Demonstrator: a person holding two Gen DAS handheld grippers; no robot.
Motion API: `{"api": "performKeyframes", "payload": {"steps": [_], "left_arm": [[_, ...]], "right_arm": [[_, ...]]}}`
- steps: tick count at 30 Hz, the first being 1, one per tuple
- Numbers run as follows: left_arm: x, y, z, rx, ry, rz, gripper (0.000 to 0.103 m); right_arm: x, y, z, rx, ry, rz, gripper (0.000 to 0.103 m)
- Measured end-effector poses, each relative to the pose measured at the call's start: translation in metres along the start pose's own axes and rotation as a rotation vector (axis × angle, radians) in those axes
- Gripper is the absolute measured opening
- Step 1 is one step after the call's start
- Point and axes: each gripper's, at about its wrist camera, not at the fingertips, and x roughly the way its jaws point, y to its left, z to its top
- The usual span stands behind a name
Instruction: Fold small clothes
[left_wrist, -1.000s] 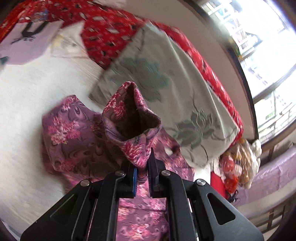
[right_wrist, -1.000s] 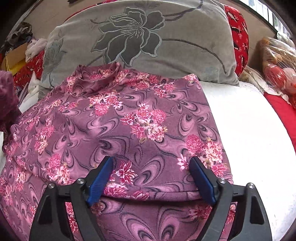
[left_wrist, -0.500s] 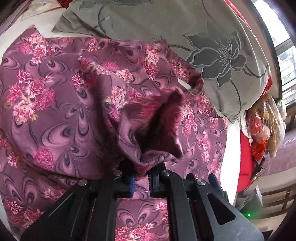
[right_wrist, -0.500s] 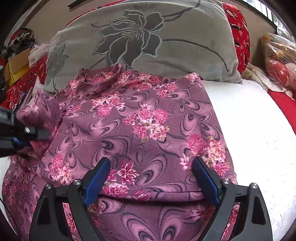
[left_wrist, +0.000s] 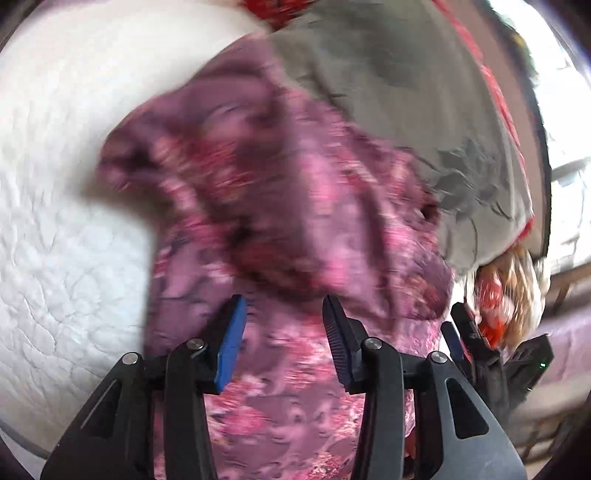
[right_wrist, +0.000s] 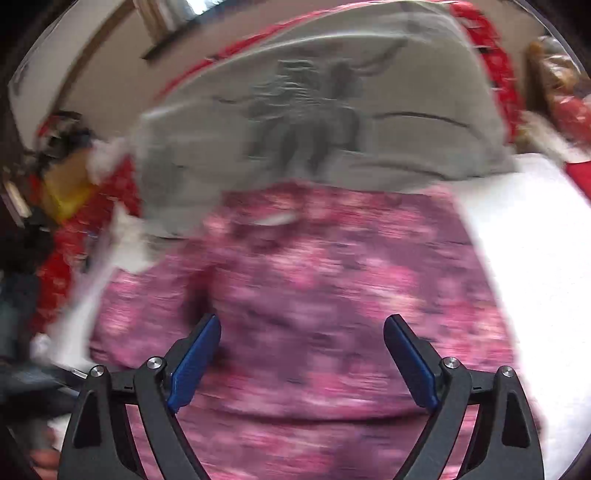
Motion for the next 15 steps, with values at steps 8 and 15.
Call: {"api": "performKeyframes", "payload": {"steps": [8, 15], "left_arm": [[0.004, 0.005, 0.001, -0.014, 0.003, -0.052, 0.04], [0.005, 0.016, 0.003, -0.047, 0.006, -0.084, 0.04]], "right_arm": [[0.06, 0.042, 0.001, -0.041, 0.144, -0.04, 0.049], [0.01, 0.016, 0.033, -0.016, -0.007, 0.019, 0.002]]}}
